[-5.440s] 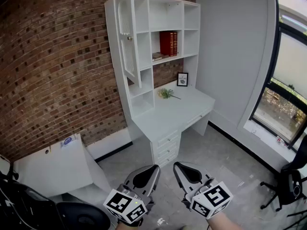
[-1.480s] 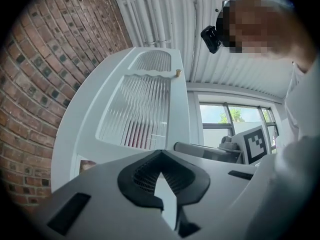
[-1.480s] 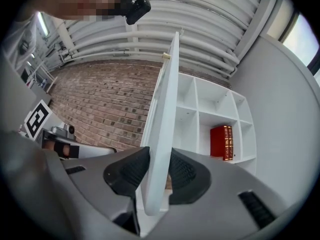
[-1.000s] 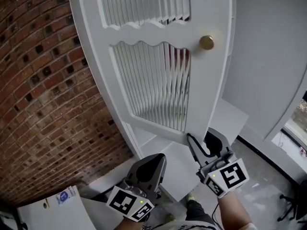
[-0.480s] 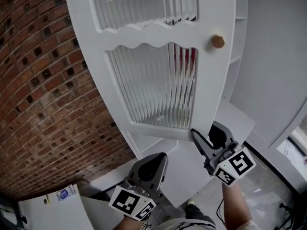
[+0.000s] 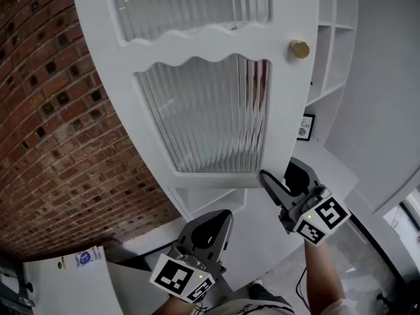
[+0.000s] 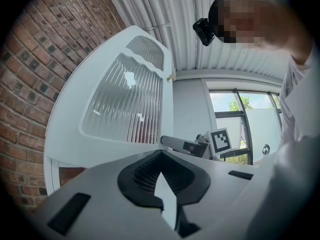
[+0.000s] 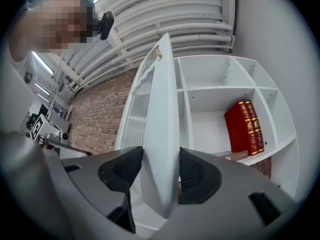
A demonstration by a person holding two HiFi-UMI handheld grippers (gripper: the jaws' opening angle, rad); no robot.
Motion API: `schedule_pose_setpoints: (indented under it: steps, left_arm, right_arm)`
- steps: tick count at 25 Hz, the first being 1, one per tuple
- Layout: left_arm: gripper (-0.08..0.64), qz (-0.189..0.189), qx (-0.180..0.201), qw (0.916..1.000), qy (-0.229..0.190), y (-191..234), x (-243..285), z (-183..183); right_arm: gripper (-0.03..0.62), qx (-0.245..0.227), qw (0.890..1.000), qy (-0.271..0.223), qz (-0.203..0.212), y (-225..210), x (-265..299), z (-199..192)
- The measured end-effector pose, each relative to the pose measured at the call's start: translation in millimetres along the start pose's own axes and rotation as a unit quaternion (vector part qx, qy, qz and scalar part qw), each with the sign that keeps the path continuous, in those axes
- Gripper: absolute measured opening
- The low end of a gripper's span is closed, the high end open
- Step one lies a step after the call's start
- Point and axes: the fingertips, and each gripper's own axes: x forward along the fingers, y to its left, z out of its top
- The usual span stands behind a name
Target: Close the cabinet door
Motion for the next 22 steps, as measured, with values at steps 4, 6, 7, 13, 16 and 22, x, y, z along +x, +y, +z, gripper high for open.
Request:
schedule_pose_setpoints:
  steps: [4,6,7,13,16,22]
  left_arm:
    - [0.011,0.016,0.005,0.9999,0.003,5,13,-3]
    - [0.011,0.025,0.007,0.9997,0.004,5,18,-5]
    - [0.011,0.029,0.008,0.9995,0.004,5,21,-5]
    - [0.011,0.050,0.012,0.9987,0.008,4,38,-10]
    - [0.011,0.061,0.015,0.9980,0.010,4,47,-14]
    - [0.011,0.085,0.019,0.9961,0.011,8,58,-17]
  right_arm:
    - [0.216,-0.004,1.000,-0.008,0.013,-14,11,-3]
    - [0.219,-0.007,1.000,-0.010,0.020,-19,15,-3]
    - [0.221,-0.009,1.000,-0.010,0.021,-21,16,-3]
    - [0.232,-0.059,0.998,-0.009,0.004,-34,31,-4]
    - [0.233,-0.062,0.998,-0.009,0.009,-40,39,-6]
    - [0.235,-0.053,0.998,-0.012,0.032,-50,55,-10]
